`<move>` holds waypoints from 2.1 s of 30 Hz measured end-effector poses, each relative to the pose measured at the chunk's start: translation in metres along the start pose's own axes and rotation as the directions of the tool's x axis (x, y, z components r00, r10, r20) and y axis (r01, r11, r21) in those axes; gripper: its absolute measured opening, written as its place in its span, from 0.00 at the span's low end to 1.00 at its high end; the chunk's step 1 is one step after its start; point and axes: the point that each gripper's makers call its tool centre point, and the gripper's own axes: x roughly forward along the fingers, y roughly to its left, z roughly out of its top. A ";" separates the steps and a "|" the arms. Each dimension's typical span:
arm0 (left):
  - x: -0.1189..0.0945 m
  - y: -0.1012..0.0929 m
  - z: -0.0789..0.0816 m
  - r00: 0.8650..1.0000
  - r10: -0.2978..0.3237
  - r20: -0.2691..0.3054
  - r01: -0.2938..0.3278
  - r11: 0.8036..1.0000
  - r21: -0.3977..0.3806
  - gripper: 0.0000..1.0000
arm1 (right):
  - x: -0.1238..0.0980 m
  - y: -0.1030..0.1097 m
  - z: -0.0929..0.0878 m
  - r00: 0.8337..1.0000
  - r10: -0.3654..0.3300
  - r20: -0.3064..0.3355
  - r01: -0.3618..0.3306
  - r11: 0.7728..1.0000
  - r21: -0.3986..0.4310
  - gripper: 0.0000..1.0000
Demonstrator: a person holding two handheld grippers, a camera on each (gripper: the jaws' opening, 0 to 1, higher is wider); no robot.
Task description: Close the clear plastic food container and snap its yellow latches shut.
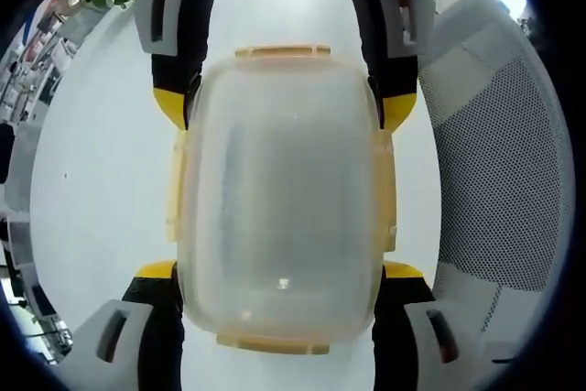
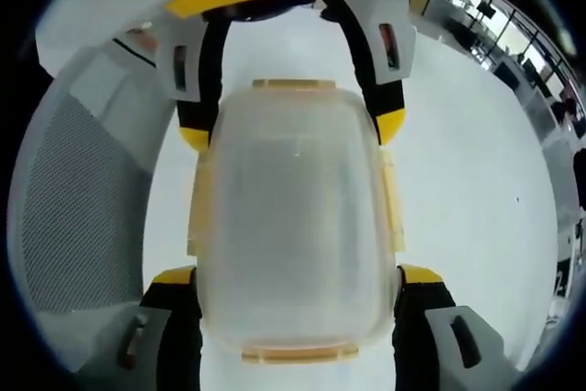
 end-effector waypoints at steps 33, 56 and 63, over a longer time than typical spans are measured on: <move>0.005 0.033 0.002 1.000 -0.005 0.005 0.005 1.000 0.017 0.87 | 0.001 -0.031 -0.002 1.000 -0.003 -0.005 0.003 1.000 0.023 0.88; 0.008 0.053 0.005 1.000 -0.001 0.017 0.001 1.000 0.016 0.88 | 0.001 -0.050 -0.004 1.000 -0.003 -0.016 0.003 1.000 0.027 0.88; 0.009 0.058 0.005 1.000 0.006 0.017 -0.006 1.000 0.015 0.88 | 0.001 -0.056 -0.005 1.000 -0.002 -0.017 0.003 1.000 0.027 0.88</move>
